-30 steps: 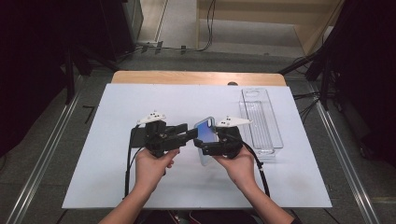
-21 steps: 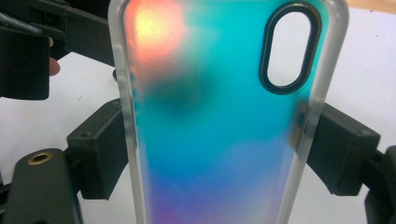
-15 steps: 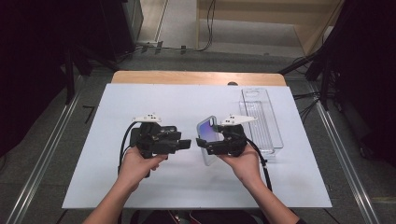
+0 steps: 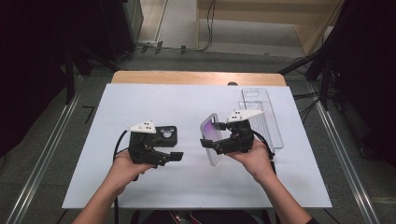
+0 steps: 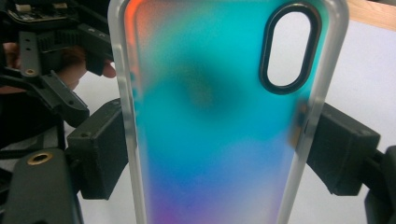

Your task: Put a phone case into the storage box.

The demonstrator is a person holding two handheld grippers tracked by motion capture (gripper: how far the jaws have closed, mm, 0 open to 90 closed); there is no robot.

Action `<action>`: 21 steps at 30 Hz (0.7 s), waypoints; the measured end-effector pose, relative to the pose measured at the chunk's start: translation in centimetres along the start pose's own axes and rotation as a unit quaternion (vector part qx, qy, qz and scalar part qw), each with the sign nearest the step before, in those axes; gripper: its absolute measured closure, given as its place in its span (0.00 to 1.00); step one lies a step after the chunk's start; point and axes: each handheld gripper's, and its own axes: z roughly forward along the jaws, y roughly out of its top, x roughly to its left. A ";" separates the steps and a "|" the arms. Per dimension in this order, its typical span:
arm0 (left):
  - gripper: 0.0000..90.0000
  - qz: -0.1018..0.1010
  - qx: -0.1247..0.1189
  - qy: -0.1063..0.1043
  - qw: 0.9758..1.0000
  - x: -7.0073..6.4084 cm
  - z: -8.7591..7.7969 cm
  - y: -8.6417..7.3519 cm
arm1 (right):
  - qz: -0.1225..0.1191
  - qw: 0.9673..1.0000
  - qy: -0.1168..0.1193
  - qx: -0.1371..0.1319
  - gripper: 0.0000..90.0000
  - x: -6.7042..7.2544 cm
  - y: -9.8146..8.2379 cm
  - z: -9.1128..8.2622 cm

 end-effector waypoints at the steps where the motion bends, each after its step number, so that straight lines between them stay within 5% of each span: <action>1: 0.35 0.002 0.000 -0.002 1.000 0.0 -0.1 -0.1 | -0.001 1.000 0.002 0.002 0.16 0.0 0.1 -0.1; 5: 0.34 0.012 0.007 -0.009 1.000 0.1 -0.3 -0.5 | -0.003 1.000 0.027 0.003 0.16 -0.3 0.3 -0.7; 11: 0.34 0.025 0.024 -0.016 0.999 0.2 -0.5 -1.1 | -0.020 0.999 0.034 0.004 0.16 -0.5 0.4 -1.6; 16: 0.34 0.011 0.033 -0.022 0.999 0.6 -0.5 -1.8 | -0.015 0.999 0.038 0.007 0.16 -1.1 0.4 -2.7; 21: 0.34 0.009 0.040 0.003 0.999 0.9 -0.5 -2.7 | -0.018 0.999 0.032 0.002 0.16 -1.3 0.5 -3.4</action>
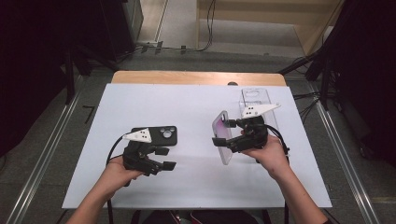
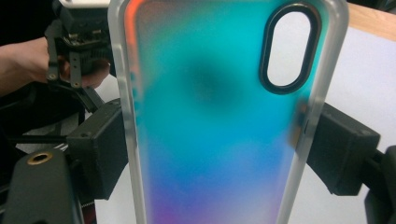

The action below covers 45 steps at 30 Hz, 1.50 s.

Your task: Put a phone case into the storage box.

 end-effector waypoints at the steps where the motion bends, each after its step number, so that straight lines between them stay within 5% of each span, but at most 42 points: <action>1: 0.34 0.001 -0.001 0.003 1.000 0.1 -0.1 -0.1 | 0.000 1.000 -0.001 -0.001 0.16 0.0 0.0 -0.2; 13: 0.34 -0.025 -0.015 0.033 0.999 0.5 -1.1 -1.1 | 0.025 0.998 -0.034 -0.039 0.16 -1.0 0.4 -2.7; 20: 0.34 -0.026 -0.012 0.038 0.999 0.5 -1.4 -1.4 | 0.061 0.992 -0.092 -0.053 0.16 -2.0 0.7 -4.4; 23: 0.34 -0.031 -0.019 0.031 0.999 0.5 -1.5 -1.4 | 0.068 0.991 -0.098 -0.060 0.16 -2.3 0.6 -4.9; 26: 0.34 -0.031 -0.019 0.034 0.999 0.5 -1.7 -1.5 | 0.077 0.986 -0.131 -0.064 0.16 -2.7 0.6 -5.7; 36: 0.34 -0.034 -0.022 0.037 0.998 0.5 -1.9 -1.5 | 0.107 0.974 -0.183 -0.076 0.16 -3.6 0.3 -7.0; 45: 0.34 -0.039 -0.024 0.035 0.998 0.5 -1.8 -1.5 | 0.127 0.960 -0.236 -0.078 0.16 -4.5 -0.1 -7.1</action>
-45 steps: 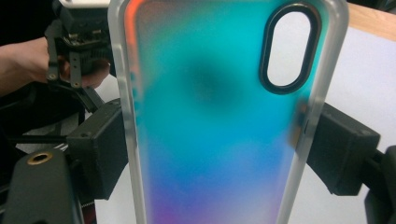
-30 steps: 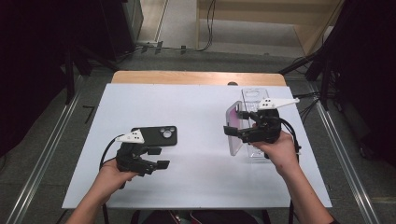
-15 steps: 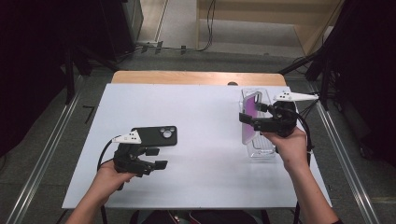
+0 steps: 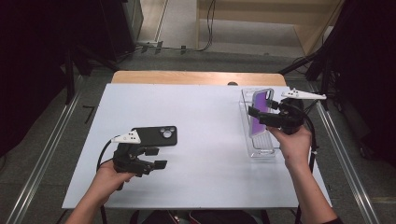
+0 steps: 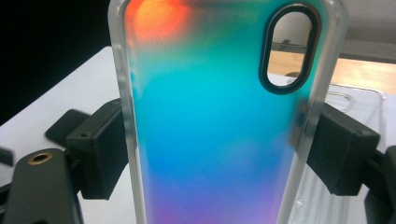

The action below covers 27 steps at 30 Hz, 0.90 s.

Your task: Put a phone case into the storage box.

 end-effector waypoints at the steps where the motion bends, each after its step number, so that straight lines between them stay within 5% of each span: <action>1: 0.34 0.000 0.000 0.000 1.000 0.0 0.0 0.0 | 0.001 1.000 -0.007 -0.003 0.16 -0.1 0.0 0.1; 11: 0.34 -0.006 0.002 -0.005 1.000 -0.1 0.1 0.0 | 0.016 0.996 -0.077 -0.038 0.16 -1.7 0.7 1.8; 16: 0.34 -0.010 -0.001 -0.006 1.000 -0.1 0.0 0.0 | 0.031 0.994 -0.096 -0.047 0.16 -2.8 0.9 3.0; 23: 0.34 -0.010 0.000 -0.006 1.000 0.0 0.0 0.0 | 0.014 0.989 -0.132 -0.058 0.16 -3.1 1.4 4.4; 27: 0.34 -0.010 -0.001 -0.006 1.000 0.0 0.0 0.0 | 0.026 0.987 -0.144 -0.064 0.16 -3.9 1.7 5.5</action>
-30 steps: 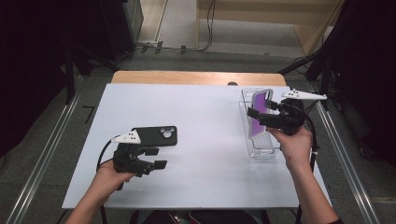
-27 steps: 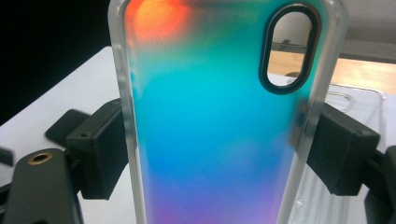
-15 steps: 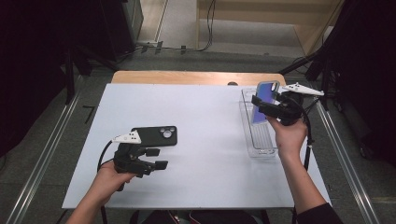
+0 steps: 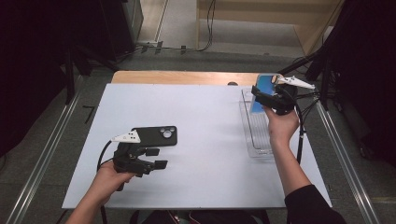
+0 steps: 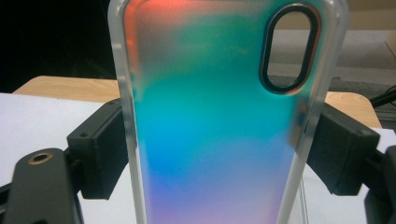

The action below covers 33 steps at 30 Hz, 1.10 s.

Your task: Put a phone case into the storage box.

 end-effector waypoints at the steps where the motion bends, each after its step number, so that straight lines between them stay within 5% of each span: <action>1: 0.34 0.000 -0.001 0.000 1.000 0.0 0.0 0.0 | -0.001 1.000 -0.006 0.002 0.16 0.0 0.0 0.3; 17: 0.34 -0.007 0.001 0.002 1.000 0.2 0.0 0.0 | -0.025 0.999 -0.037 0.004 0.16 -1.1 0.4 4.1; 28: 0.34 -0.005 0.004 0.001 1.000 0.3 0.1 -0.1 | 0.005 0.999 -0.051 0.014 0.16 -1.7 -0.3 6.6; 33: 0.34 -0.006 0.004 -0.001 1.000 0.3 0.2 -0.1 | -0.004 0.998 -0.056 0.016 0.16 -1.7 -1.0 8.1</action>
